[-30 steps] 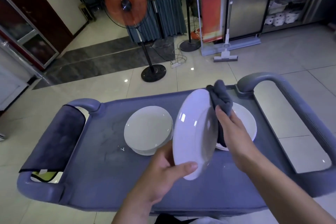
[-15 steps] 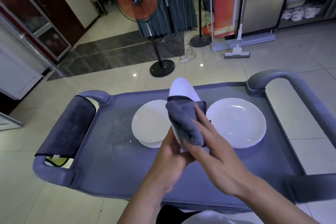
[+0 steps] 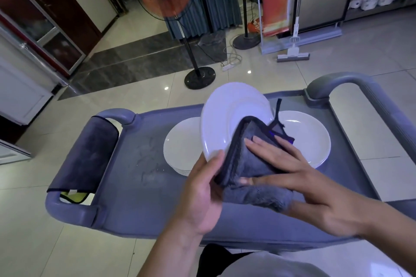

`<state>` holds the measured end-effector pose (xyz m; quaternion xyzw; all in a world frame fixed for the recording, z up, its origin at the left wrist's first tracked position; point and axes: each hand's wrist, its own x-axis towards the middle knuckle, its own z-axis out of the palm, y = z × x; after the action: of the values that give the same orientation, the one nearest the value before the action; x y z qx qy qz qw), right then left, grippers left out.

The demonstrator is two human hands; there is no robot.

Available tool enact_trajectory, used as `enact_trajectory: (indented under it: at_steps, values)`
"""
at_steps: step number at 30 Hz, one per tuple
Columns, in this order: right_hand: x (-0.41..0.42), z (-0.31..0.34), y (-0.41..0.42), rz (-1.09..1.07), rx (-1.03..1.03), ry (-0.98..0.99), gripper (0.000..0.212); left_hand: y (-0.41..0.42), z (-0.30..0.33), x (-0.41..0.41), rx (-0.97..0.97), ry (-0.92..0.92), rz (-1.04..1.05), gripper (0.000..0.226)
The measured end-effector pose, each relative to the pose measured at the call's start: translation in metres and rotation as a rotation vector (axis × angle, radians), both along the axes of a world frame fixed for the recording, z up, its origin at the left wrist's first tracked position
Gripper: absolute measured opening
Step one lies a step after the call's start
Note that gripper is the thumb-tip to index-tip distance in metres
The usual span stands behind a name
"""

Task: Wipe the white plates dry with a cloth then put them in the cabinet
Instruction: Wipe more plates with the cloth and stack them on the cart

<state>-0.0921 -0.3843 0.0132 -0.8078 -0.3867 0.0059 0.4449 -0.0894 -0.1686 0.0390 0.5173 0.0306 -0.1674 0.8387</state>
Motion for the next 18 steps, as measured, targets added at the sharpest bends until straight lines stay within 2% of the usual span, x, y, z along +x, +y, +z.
enact_trajectory:
  at_steps: [6, 9, 11, 14, 16, 17, 18]
  values:
    - [-0.005, -0.014, -0.024, 0.041, -0.111, -0.009, 0.056, 0.004, -0.004, -0.001, 0.012, 0.078, 0.043, 0.057]
    - [-0.012, -0.036, -0.033, -0.045, -0.065, 0.15, 0.046, 0.019, -0.006, 0.002, 0.027, 0.067, 0.095, 0.057]
    - [-0.017, -0.05, -0.033, -0.228, 0.174, 0.495, 0.046, 0.029, -0.004, 0.006, 0.053, 0.067, 0.139, 0.06]
    - [-0.019, -0.058, -0.023, -0.561, 0.729, 1.006, 0.036, 0.041, 0.0, 0.008, 0.04, 0.108, 0.178, 0.063]
    - [-0.019, -0.056, -0.014, -0.716, 0.87, 1.133, 0.032, 0.045, -0.003, 0.005, -0.011, 0.141, 0.192, 0.063]
    - [-0.02, -0.053, -0.011, -0.717, 0.914, 1.165, 0.038, 0.046, -0.005, 0.002, -0.028, 0.157, 0.202, 0.061]
    - [-0.014, -0.053, -0.006, -0.699, 0.963, 1.217, 0.059, 0.047, -0.009, 0.0, -0.04, 0.176, 0.211, 0.056]
